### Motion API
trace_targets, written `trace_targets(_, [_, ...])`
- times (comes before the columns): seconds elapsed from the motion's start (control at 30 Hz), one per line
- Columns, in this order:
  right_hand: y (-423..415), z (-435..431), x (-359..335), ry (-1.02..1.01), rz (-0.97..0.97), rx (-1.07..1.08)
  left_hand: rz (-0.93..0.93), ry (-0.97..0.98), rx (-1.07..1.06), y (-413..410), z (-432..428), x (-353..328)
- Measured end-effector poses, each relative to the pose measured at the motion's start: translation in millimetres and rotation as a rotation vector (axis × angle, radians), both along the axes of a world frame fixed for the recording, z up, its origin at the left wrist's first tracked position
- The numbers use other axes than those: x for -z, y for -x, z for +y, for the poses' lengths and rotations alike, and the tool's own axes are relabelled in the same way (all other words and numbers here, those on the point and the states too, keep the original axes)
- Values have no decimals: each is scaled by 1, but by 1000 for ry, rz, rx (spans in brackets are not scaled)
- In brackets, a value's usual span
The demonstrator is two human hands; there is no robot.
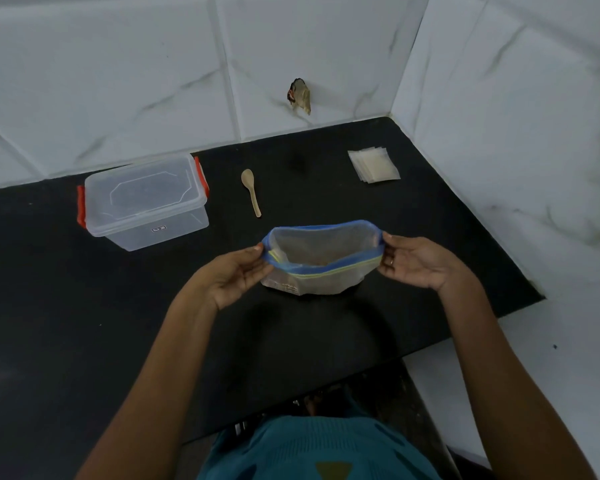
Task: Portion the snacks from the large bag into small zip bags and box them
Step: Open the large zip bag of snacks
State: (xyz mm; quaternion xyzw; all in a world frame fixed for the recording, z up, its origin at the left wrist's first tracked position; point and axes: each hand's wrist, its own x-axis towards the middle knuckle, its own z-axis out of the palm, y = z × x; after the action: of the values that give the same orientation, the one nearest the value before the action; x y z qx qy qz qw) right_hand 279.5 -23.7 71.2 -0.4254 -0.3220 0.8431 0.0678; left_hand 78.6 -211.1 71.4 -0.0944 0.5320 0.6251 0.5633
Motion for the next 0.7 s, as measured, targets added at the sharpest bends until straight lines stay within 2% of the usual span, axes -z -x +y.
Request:
trace_targets(0.1, [-1,-1,10,98,154,59,-154,-100,-73,-2,-1,2])
trace_targets(0.23, [4,-6,11,134,197,123,-282,-193,-205,-8,4,5])
trace_targets(0.3, [8,-9,8,153,174,147,-286,-213,-217,-12,8,6])
trace_targets(0.47, [14,-8,2,90,46,210,-114,-116,-129,-16,18,5])
trace_targets(0.7, [9,-6,-3,119,242,222,-314,-258,-325,-14,14,8])
